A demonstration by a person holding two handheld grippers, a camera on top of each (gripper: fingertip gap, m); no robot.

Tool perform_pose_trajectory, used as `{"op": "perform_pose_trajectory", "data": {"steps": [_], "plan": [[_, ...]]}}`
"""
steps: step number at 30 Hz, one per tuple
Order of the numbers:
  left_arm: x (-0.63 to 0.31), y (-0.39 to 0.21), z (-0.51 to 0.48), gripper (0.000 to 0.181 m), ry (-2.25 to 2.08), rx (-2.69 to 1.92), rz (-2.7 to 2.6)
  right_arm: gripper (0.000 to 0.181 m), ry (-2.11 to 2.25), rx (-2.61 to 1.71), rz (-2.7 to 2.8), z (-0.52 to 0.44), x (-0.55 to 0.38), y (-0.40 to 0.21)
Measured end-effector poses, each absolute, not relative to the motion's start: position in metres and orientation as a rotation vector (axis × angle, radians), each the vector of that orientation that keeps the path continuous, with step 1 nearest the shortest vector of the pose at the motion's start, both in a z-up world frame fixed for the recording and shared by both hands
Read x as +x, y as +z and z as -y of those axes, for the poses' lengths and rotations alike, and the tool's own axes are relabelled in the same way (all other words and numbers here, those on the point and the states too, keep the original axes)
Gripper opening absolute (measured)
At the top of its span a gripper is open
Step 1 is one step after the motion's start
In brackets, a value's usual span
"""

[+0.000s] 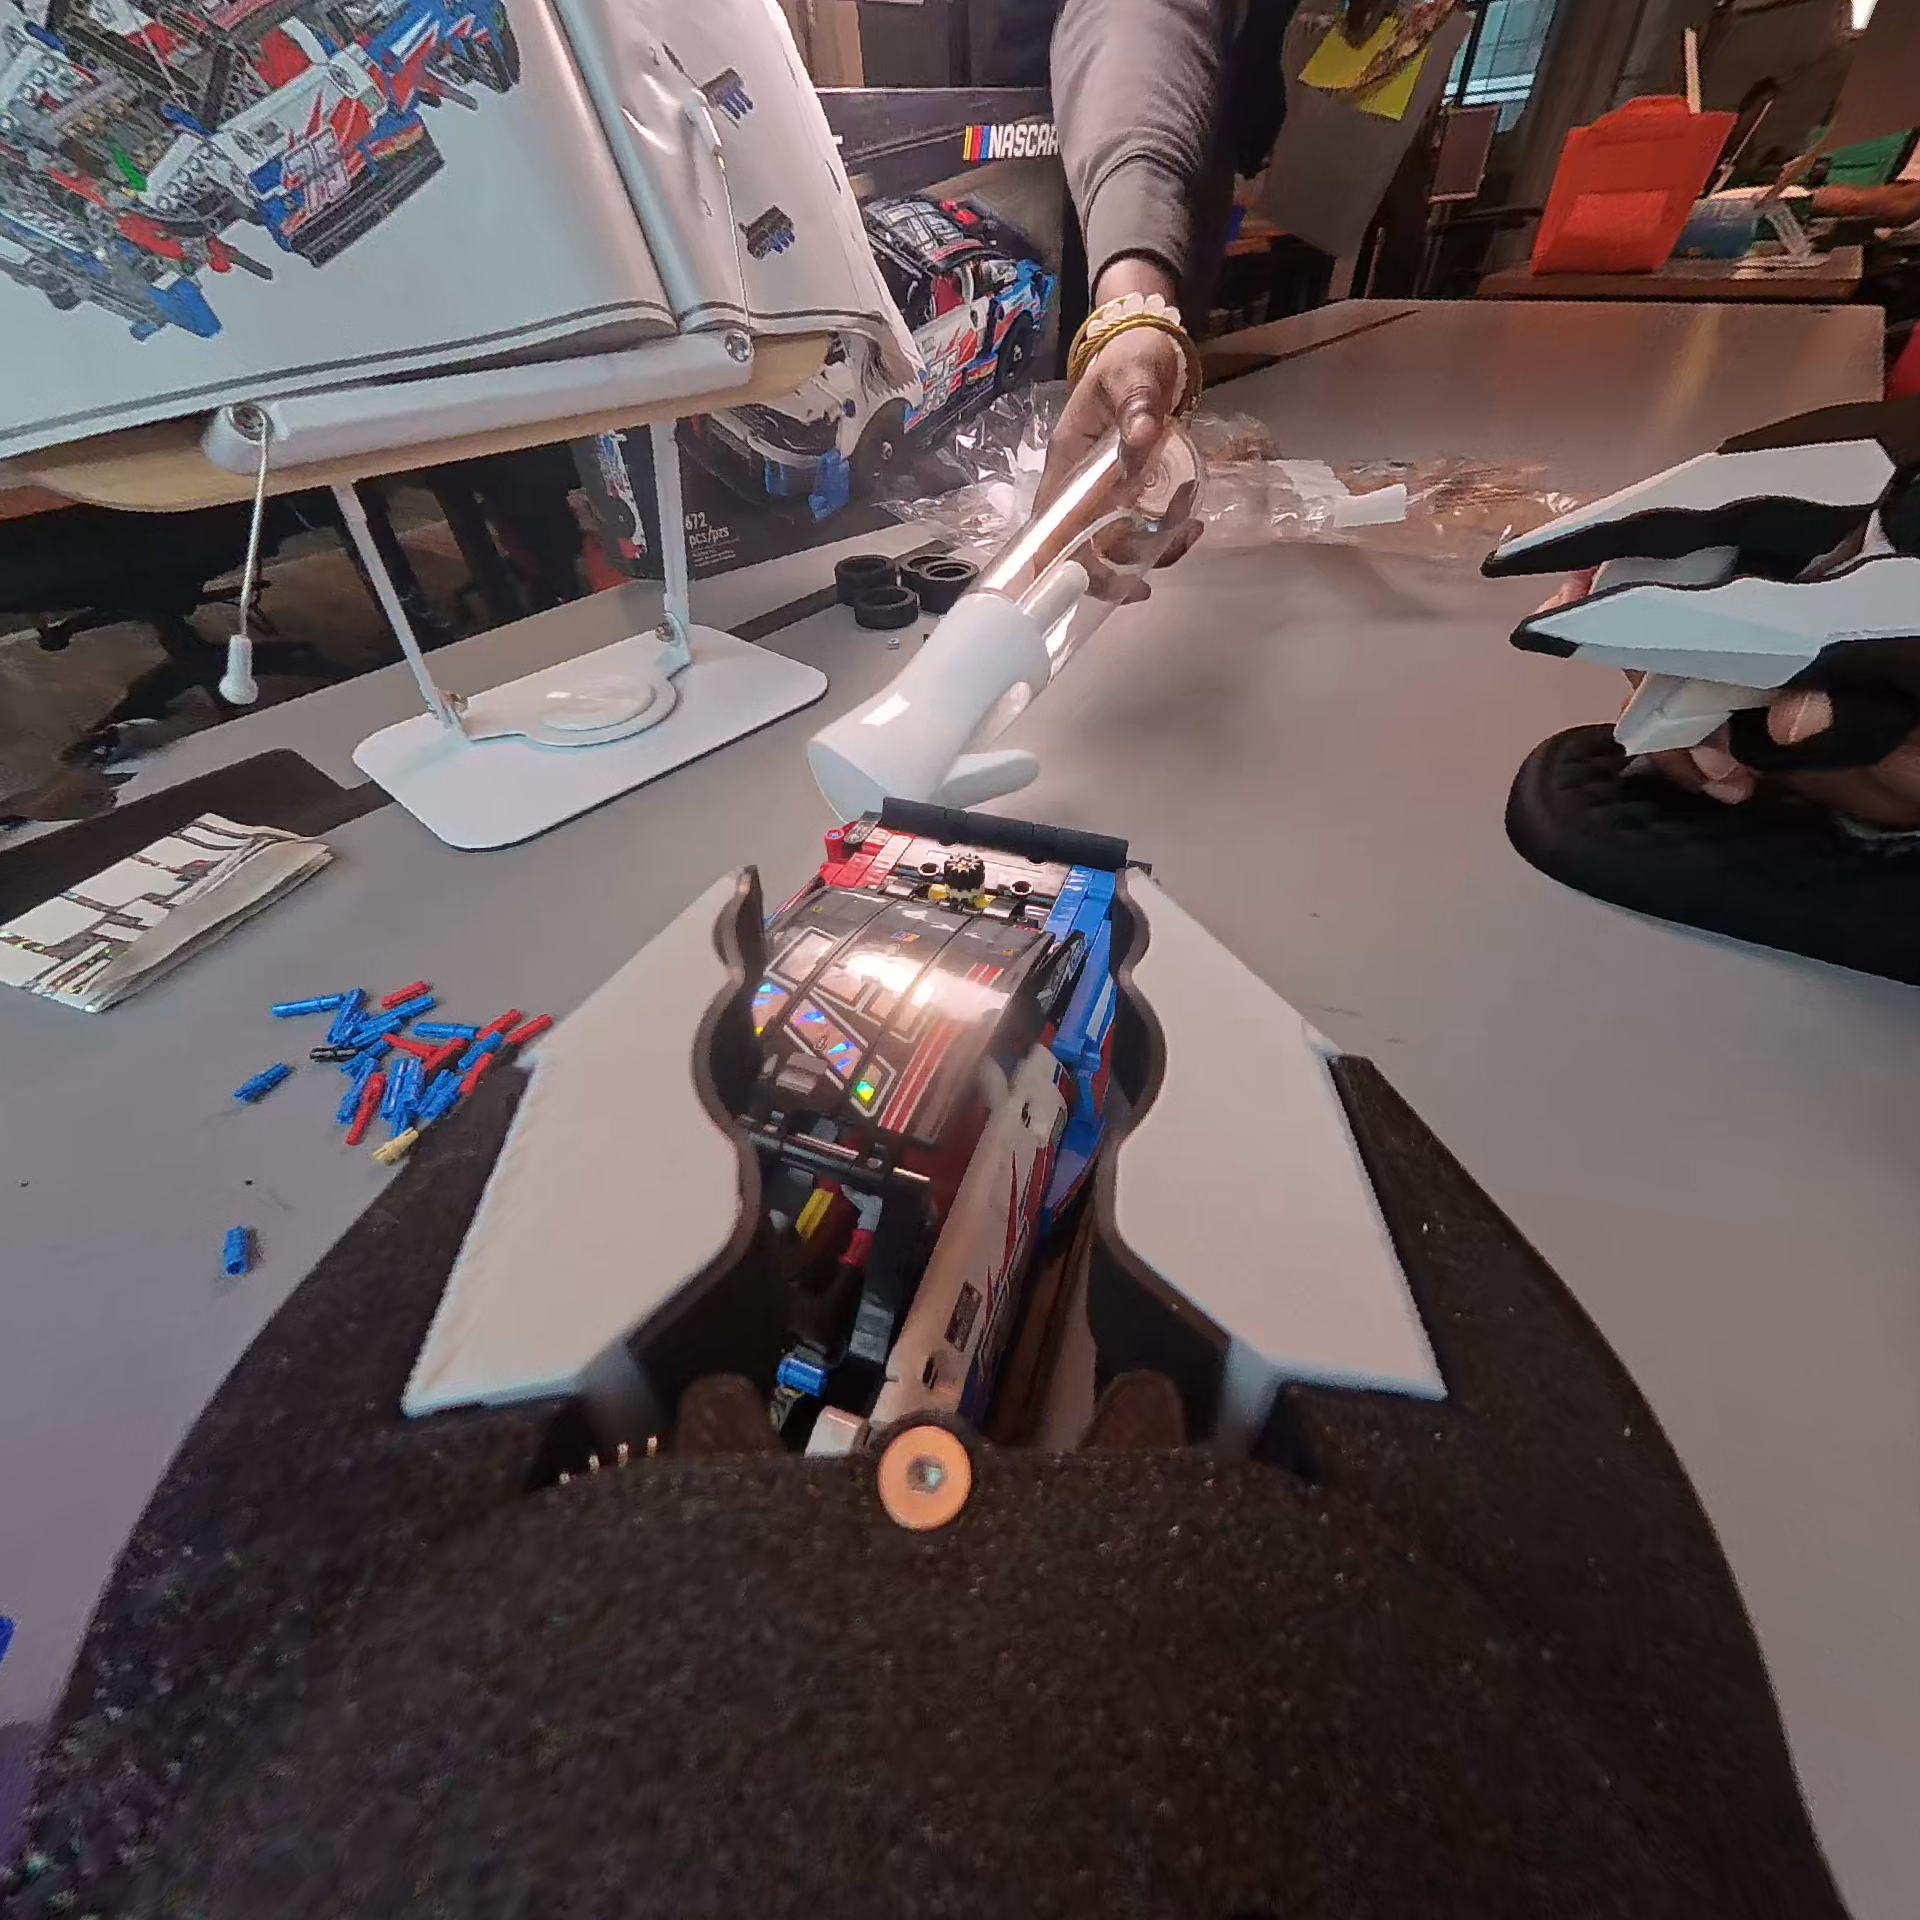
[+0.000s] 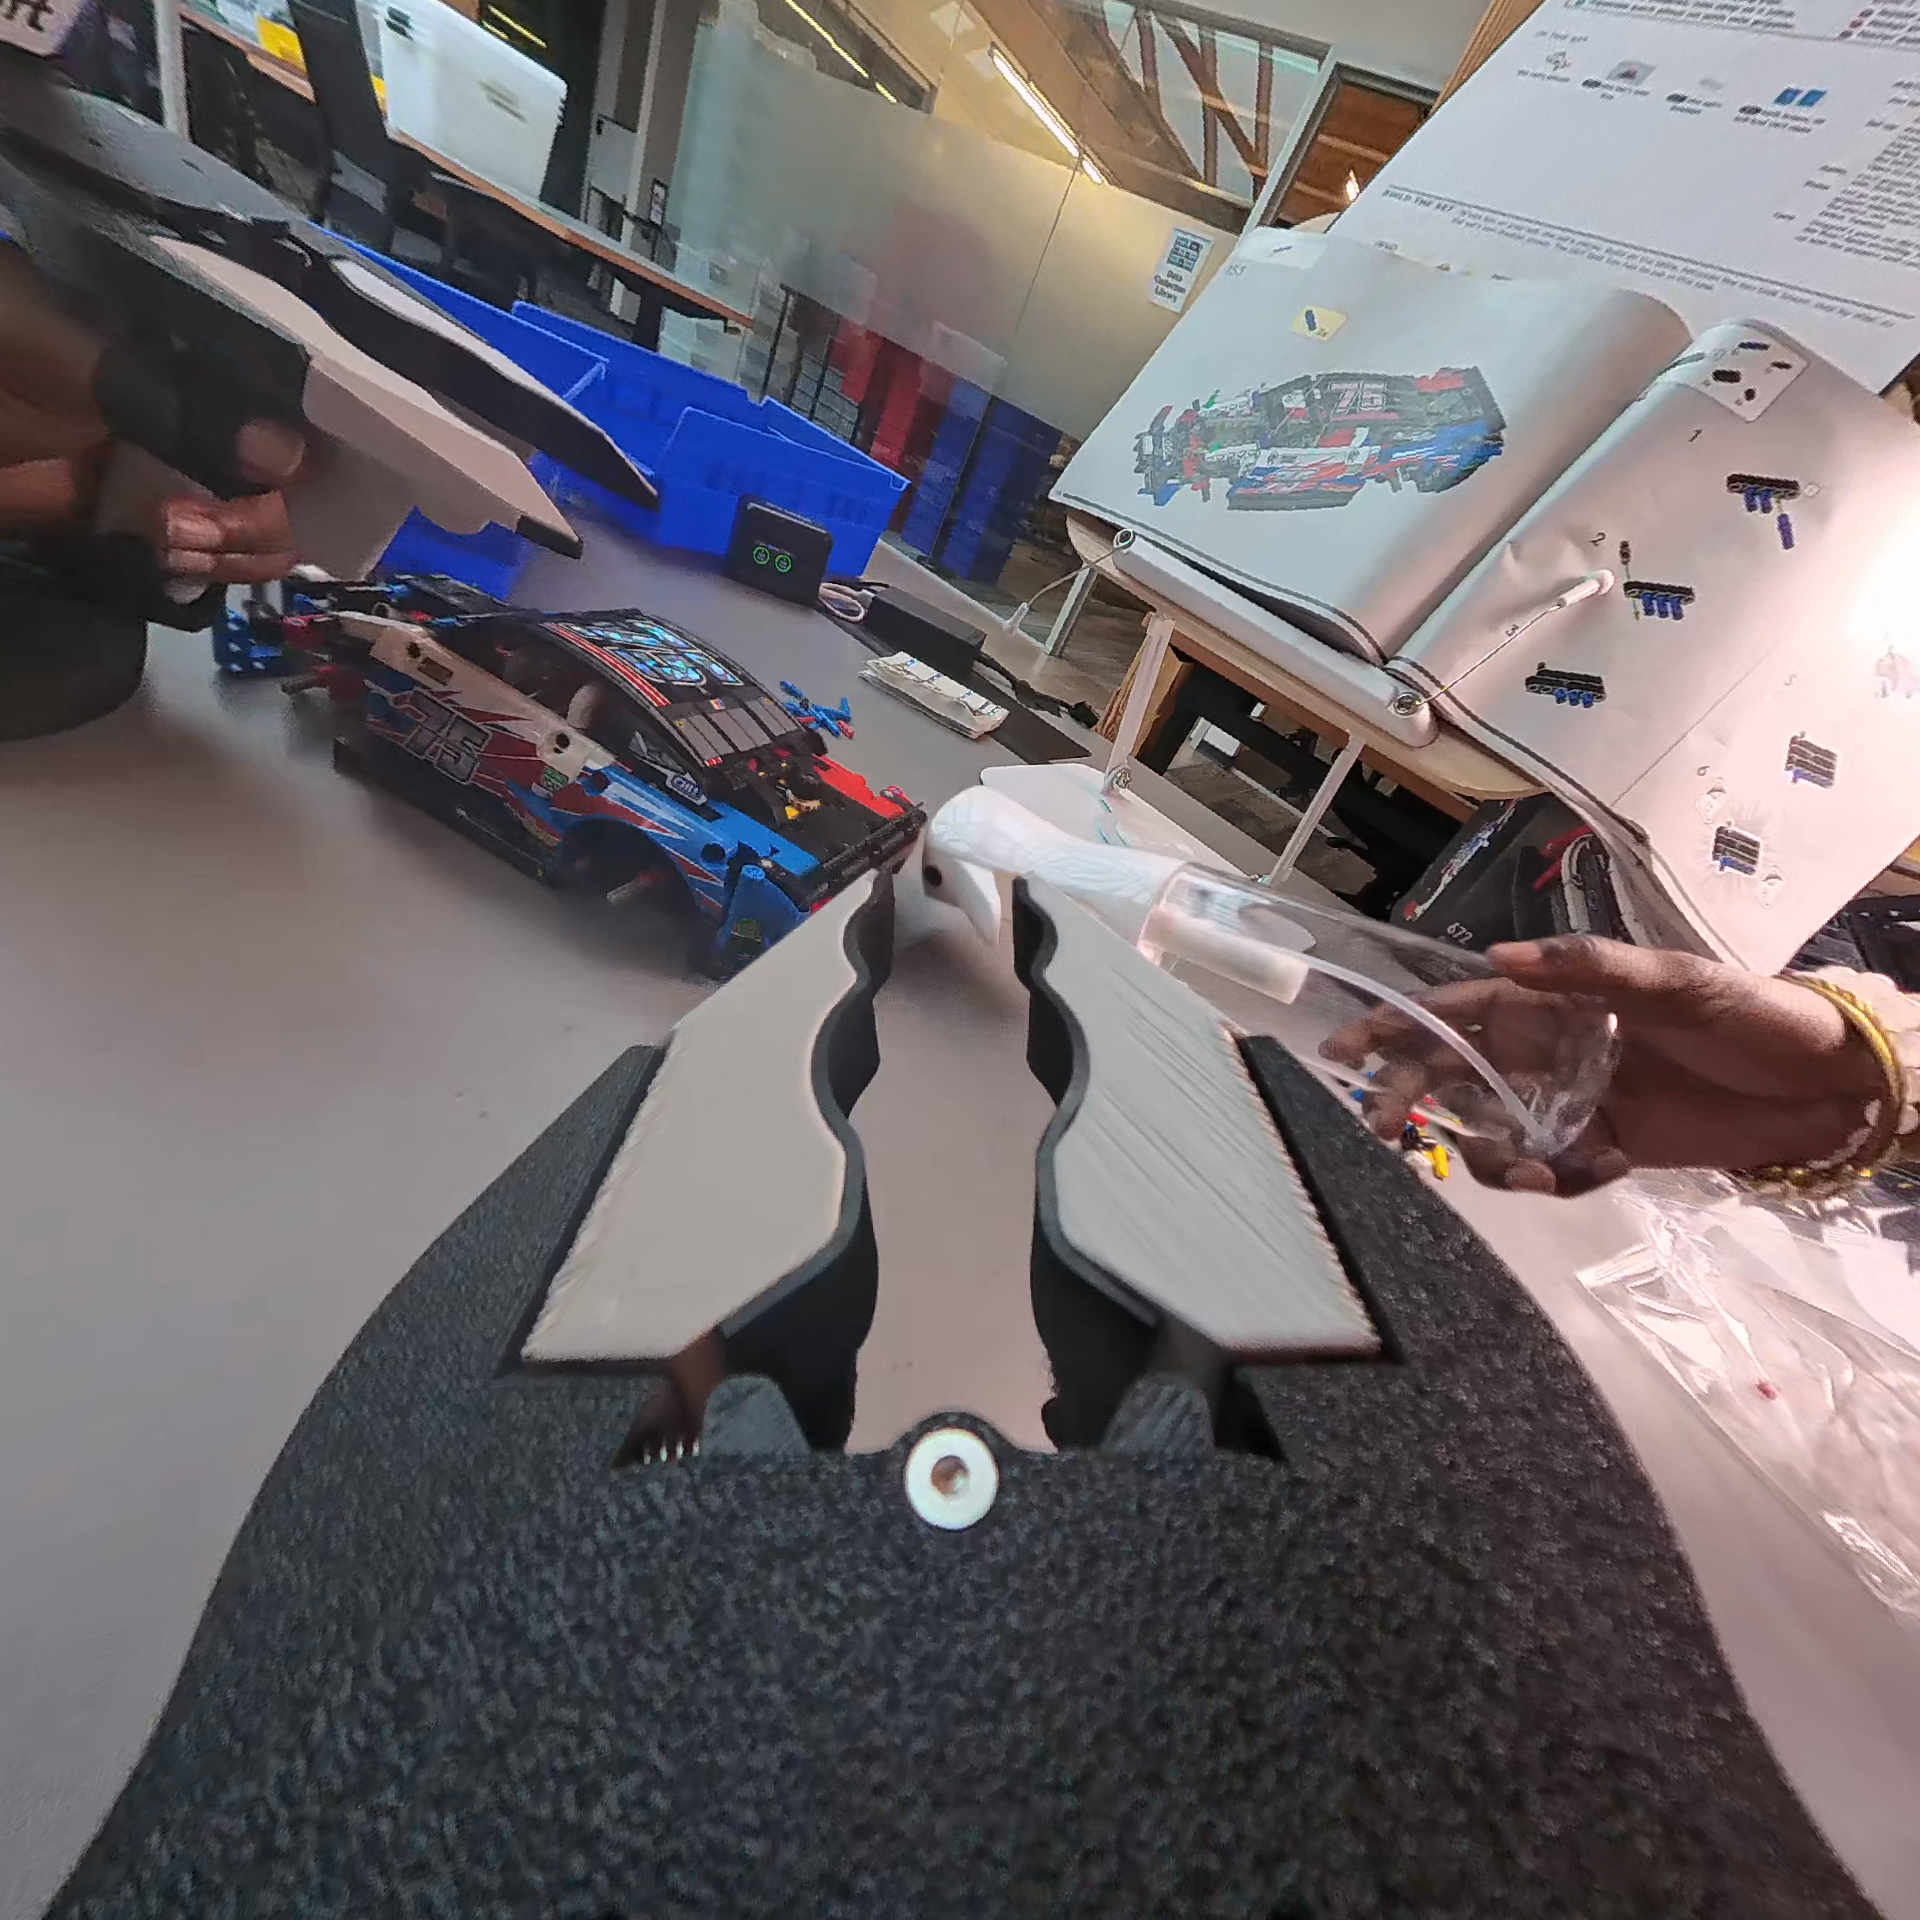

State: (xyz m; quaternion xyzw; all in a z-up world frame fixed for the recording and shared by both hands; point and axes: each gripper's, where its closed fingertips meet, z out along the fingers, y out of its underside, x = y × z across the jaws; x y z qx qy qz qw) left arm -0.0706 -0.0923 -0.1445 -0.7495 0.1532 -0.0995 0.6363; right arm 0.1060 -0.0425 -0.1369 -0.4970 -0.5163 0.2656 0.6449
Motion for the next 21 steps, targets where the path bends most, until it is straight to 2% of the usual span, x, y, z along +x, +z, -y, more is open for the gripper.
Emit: {"op": "perform_pose_trajectory", "data": {"steps": [4, 9, 11, 15, 21], "plan": [[-0.084, -0.149, 0.094, 0.066, -0.180, -1.775, -0.350, 0.025, 0.598, -1.162, 1.205, 0.041, 0.102, -0.143], [-0.097, -0.191, 0.096, 0.098, -0.095, -2.030, -0.464, 0.031, 0.600, -1.190, 1.230, 0.039, 0.099, -0.148], [-0.103, -0.203, 0.094, 0.103, -0.072, -2.088, -0.492, 0.032, 0.600, -1.194, 1.234, 0.039, 0.098, -0.148], [-0.109, -0.210, 0.090, 0.107, -0.061, -2.133, -0.530, 0.032, 0.594, -1.188, 1.239, 0.040, 0.098, -0.149], [-0.106, -0.226, 0.090, 0.100, -0.179, -2.243, -0.665, 0.031, 0.586, -1.188, 1.256, 0.041, 0.097, -0.152]]}}
